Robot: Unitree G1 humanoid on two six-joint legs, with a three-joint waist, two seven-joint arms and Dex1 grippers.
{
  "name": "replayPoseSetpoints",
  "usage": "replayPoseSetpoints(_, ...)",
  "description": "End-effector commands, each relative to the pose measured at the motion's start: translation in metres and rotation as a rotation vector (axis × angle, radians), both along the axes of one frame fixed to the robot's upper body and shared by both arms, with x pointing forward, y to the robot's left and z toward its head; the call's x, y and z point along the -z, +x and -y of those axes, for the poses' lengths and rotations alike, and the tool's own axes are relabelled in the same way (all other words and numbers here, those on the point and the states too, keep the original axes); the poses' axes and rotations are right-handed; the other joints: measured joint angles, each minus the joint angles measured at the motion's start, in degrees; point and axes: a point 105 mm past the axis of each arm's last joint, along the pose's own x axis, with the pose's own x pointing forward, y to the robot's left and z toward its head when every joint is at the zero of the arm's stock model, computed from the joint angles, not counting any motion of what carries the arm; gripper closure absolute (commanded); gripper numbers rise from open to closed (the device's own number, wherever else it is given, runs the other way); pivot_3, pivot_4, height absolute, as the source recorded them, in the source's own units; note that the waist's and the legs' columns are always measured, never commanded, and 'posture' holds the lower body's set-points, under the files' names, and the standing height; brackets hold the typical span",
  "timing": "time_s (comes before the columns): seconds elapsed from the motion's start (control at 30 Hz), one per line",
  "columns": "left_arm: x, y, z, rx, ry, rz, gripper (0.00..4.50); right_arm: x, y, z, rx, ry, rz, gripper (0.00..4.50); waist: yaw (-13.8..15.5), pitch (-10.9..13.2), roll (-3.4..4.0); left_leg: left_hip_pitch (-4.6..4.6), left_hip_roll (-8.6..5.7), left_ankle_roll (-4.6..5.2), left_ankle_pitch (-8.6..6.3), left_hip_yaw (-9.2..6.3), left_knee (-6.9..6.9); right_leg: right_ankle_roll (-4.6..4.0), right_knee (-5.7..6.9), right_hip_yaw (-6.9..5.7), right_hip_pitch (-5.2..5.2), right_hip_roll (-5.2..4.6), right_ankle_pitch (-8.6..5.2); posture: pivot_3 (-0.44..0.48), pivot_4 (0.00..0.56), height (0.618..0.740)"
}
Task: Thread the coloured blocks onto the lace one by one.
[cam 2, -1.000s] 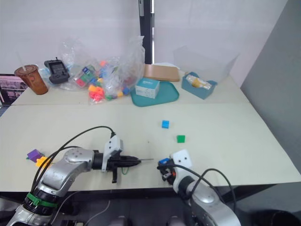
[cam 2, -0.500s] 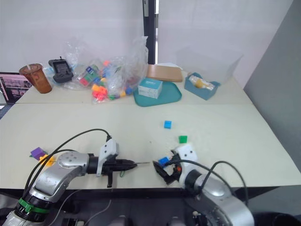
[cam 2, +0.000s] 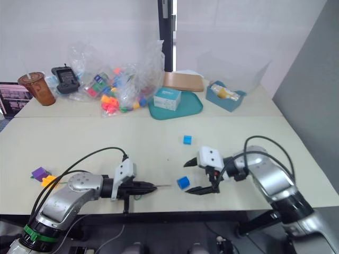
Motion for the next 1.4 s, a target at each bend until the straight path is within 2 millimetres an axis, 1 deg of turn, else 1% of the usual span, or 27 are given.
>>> replayPoseSetpoints(0.03,-0.009,-0.004,0.002,0.004,-0.013,0.03,4.5,0.003,0.007,0.001,-0.107,-0.057,0.048,0.05,0.2,0.0,0.0,0.0,0.0,0.0,0.0,0.02,0.0,0.0,-0.02,0.0,0.0,0.0,0.0,0.0,0.15,0.74)
replayPoseSetpoints(0.2,-0.01,-0.002,0.001,-0.019,-0.014,0.039,4.5,0.016,0.013,0.0,-0.138,-0.075,0.012,0.05,0.7,0.0,0.0,0.01,-0.02,0.0,0.0,0.03,0.05,0.0,-0.01,-0.03,0.05,-0.07,0.01,0.0,0.15,0.74)
replayPoseSetpoints(0.3,-0.011,-0.002,0.0,-0.03,-0.014,0.042,4.5,0.021,0.012,0.0,-0.134,-0.07,-0.003,0.83,0.5,0.0,0.01,0.02,-0.01,-0.01,0.0,0.02,0.05,0.0,0.07,-0.03,0.03,-0.06,0.01,0.0,0.15,0.74)
replayPoseSetpoints(0.43,-0.013,-0.001,-0.001,-0.034,-0.012,0.046,4.5,0.028,0.013,0.007,-0.091,-0.064,-0.013,2.21,0.4,0.0,0.01,0.04,-0.01,-0.01,0.0,0.02,0.05,0.0,0.09,-0.02,0.03,-0.06,0.01,0.0,0.15,0.74)
replayPoseSetpoints(0.47,-0.013,0.0,0.0,-0.033,-0.008,0.046,4.5,0.029,0.014,0.007,-0.072,-0.054,-0.015,2.63,0.4,0.0,0.01,0.04,-0.01,-0.01,0.0,0.02,0.05,0.0,0.1,-0.02,0.03,-0.06,0.01,0.0,0.15,0.74)
replayPoseSetpoints(0.53,-0.012,0.0,0.002,-0.029,0.001,0.048,4.5,0.029,0.013,0.004,-0.049,-0.025,-0.022,3.2,0.4,0.0,0.01,0.07,-0.01,-0.01,0.0,0.02,0.05,0.0,0.14,-0.02,0.04,-0.06,0.01,0.0,0.15,0.74)
replayPoseSetpoints(0.63,-0.012,0.003,0.007,-0.026,0.005,0.055,4.5,0.028,0.009,-0.002,-0.038,-0.002,-0.028,3.22,0.4,0.0,0.01,0.1,-0.01,-0.01,0.0,0.01,0.05,0.0,0.18,-0.02,0.06,-0.05,0.01,0.0,0.15,0.74)
replayPoseSetpoints(0.77,-0.012,0.007,0.013,-0.021,0.018,0.07,4.5,0.03,0.007,-0.004,-0.011,-0.013,-0.026,3.22,0.2,0.0,0.01,0.1,0.0,-0.01,0.0,0.0,0.05,0.0,0.19,-0.02,0.05,-0.02,0.01,0.0,0.15,0.74)
replayPoseSetpoints(0.97,-0.01,0.006,0.021,0.002,0.021,0.065,4.5,0.032,0.004,-0.007,0.017,-0.014,-0.05,3.22,0.1,0.0,0.01,0.14,0.01,-0.01,0.0,0.0,0.04,-0.01,0.21,0.0,0.06,0.0,0.01,0.0,0.15,0.74)
replayPoseSetpoints(1.13,-0.007,0.009,0.018,-0.016,0.044,0.071,4.5,0.035,0.001,-0.008,0.027,-0.018,-0.054,3.22,0.0,0.0,0.01,0.15,0.01,-0.01,0.0,0.0,0.04,-0.01,0.21,0.01,0.06,0.0,0.01,0.0,0.15,0.74)
replayPoseSetpoints(1.2,-0.007,0.008,0.021,-0.01,0.042,0.067,4.5,0.034,0.001,-0.009,0.028,-0.013,-0.055,3.22,0.1,0.0,0.01,0.16,0.01,-0.01,0.0,0.0,0.04,-0.01,0.21,0.01,0.06,0.0,0.0,0.0,0.15,0.74)
replayPoseSetpoints(1.4,-0.003,0.005,0.019,-0.017,0.055,0.053,4.5,0.033,0.001,-0.009,0.039,-0.011,-0.056,3.22,0.1,0.0,0.01,0.16,0.01,-0.01,0.0,0.0,0.04,-0.01,0.21,0.01,0.06,0.0,0.0,0.0,0.15,0.74)
